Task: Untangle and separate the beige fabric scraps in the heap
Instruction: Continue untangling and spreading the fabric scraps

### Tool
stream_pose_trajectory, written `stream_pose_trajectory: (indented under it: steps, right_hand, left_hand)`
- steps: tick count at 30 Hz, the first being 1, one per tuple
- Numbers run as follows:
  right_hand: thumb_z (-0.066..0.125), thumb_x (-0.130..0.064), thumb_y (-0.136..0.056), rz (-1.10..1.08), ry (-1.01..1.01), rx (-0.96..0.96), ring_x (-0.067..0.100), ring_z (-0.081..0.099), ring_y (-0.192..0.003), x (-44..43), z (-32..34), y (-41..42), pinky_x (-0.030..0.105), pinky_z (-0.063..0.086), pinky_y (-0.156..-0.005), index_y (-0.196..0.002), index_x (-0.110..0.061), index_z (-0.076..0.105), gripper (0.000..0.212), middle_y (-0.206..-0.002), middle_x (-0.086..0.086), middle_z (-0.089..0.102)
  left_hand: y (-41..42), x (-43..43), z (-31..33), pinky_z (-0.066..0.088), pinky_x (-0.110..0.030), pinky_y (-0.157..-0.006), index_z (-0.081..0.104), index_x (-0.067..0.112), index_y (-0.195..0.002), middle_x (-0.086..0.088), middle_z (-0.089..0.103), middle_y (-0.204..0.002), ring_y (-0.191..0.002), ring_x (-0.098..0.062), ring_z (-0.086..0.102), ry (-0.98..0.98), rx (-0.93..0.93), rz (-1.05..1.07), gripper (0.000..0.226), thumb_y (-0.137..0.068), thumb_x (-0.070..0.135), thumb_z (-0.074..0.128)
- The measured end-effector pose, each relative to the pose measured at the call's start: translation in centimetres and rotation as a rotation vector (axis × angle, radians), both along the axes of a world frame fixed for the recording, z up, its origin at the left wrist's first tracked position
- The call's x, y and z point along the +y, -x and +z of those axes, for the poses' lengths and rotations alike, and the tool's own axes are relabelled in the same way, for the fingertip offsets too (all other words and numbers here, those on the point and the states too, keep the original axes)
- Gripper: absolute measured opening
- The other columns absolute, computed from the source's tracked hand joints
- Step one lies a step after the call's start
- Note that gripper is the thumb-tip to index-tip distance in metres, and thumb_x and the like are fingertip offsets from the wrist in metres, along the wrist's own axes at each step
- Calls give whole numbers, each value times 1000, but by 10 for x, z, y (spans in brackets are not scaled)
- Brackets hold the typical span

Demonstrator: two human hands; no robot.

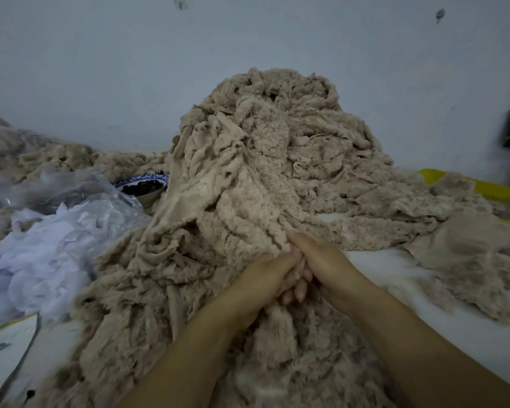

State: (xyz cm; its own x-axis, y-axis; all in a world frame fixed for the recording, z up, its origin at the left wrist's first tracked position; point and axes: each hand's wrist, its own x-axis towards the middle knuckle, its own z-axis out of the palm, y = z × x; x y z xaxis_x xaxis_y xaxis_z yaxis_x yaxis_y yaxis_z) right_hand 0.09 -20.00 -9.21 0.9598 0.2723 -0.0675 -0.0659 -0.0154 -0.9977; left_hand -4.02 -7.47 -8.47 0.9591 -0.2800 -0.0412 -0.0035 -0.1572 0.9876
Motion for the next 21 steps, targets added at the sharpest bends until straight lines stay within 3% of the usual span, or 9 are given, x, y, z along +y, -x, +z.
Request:
stream_pose_trajectory:
  steps: [3,5,7,9,12,14,17,19,21]
  right_hand:
    - [47,-39,-101,-198,247,-214,19,55,-55,-3,-4,-7,27,42,-52,-78,-14,53,35,-59,6,55]
    - [48,-37,-100,-266,389,-405,6,41,-53,-8,-6,-9,19,31,-49,-70,-17,42,36,-60,-4,43]
    - [52,-35,-98,-144,394,-492,3,36,-51,-8,-7,-8,20,30,-49,-65,-24,39,37,-57,-11,39]
    - [57,-33,-94,58,399,-527,1,35,-50,-2,-8,-3,19,30,-49,-60,-29,40,38,-54,-15,40]
    - [60,-27,-90,304,442,-546,3,31,-51,9,-9,5,25,27,-51,-57,-30,38,40,-53,-14,34]
    - [59,-26,-91,425,482,-533,2,29,-51,11,-8,9,22,27,-50,-57,-29,36,42,-53,-14,32]
    - [57,-23,-96,536,507,-502,4,26,-51,8,-6,11,21,25,-49,-60,-25,31,44,-55,-13,27]
    - [55,-24,-99,606,524,-456,3,26,-49,-1,-1,10,19,25,-49,-59,-27,30,47,-53,-13,27]
    - [55,-28,-100,574,560,-387,1,29,-47,-15,3,6,16,27,-49,-57,-29,37,47,-51,-14,32]
  left_hand:
    - [-6,1,-6,46,-9,-58,71,32,-68,11,71,-65,-57,2,62,-70,-17,155,57,-102,60,35]
    - [-11,2,-10,44,-6,-62,70,38,-81,24,69,-72,-71,11,62,8,-20,331,44,-100,62,38]
    - [-16,8,-9,50,-18,-67,78,25,-86,9,76,-82,-78,-5,70,188,53,392,44,-101,52,47]
    - [-19,12,-5,56,-25,-62,81,15,-78,-9,78,-88,-77,-18,74,372,124,376,37,-99,35,58]
    - [-22,14,1,57,-22,-56,79,12,-68,-7,77,-84,-70,-13,74,612,219,394,36,-97,20,60]
    - [-30,20,1,55,-20,-52,72,7,-72,-4,72,-72,-59,-11,68,804,294,464,36,-101,19,54]
    - [-37,41,3,49,-18,-50,61,11,-80,0,60,-70,-60,-9,55,1089,387,496,31,-104,25,48]
    - [-40,58,2,57,-26,-72,66,8,-93,-7,67,-82,-74,-18,62,1172,402,533,31,-105,26,44]
    - [-40,71,1,45,-43,-107,65,4,-123,-21,67,-118,-114,-34,61,1175,392,590,36,-106,22,39]
